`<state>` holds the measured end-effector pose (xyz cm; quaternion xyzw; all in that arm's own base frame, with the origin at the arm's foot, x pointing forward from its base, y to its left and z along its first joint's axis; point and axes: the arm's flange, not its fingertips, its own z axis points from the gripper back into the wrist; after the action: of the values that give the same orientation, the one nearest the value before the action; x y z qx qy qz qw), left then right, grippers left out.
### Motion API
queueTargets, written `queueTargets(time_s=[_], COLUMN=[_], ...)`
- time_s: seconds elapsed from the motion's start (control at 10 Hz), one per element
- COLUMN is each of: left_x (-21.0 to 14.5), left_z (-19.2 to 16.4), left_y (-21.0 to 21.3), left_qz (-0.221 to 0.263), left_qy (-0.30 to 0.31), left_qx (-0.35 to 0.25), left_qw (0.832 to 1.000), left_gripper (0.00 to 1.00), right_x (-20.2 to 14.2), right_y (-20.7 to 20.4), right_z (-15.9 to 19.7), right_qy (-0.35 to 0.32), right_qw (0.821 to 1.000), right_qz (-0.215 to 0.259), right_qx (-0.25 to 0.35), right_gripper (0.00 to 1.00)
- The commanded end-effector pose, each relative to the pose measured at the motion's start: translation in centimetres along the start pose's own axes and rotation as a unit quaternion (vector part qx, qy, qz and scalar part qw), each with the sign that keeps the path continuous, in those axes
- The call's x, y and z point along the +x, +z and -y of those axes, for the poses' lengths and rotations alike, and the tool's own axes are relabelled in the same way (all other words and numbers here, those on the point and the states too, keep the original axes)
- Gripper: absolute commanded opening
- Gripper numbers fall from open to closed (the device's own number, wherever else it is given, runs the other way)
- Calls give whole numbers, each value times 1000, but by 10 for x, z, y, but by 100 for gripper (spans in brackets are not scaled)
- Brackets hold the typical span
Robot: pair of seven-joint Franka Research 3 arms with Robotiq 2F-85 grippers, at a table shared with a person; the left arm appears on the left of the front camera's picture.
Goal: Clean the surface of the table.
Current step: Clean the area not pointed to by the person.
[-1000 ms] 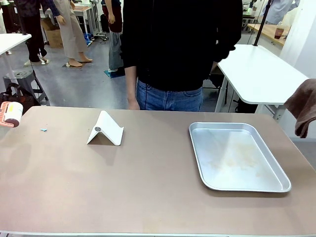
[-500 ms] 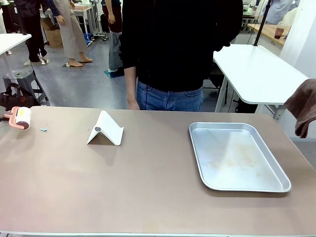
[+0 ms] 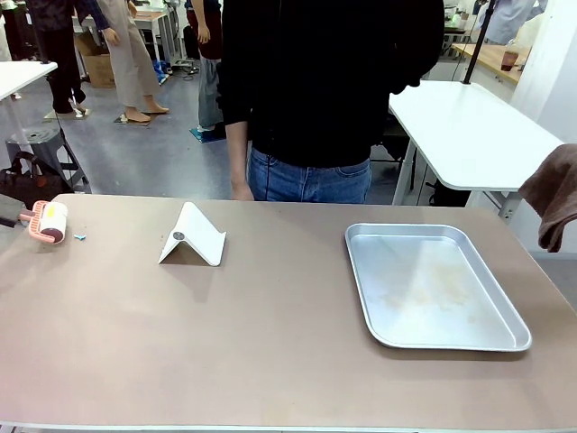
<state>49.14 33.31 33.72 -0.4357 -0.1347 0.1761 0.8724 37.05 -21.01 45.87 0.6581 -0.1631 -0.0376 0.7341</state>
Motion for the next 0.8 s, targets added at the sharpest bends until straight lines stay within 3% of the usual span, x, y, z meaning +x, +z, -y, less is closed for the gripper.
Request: queueTargets(time_s=[0.0, 0.7], left_x=[2, 6], left_z=[-2, -3], left_y=[-4, -40], left_qz=[-5, -48], left_qy=[26, 23], left_qx=[17, 35], left_qw=[1000, 998], left_gripper=[3, 3], right_x=[-1, -1], right_y=[0, 0], right_z=[-5, -5], right_qy=[6, 6], right_qw=[1000, 1000], right_qz=[0, 0], right_qx=[1, 1], right_gripper=[6, 6])
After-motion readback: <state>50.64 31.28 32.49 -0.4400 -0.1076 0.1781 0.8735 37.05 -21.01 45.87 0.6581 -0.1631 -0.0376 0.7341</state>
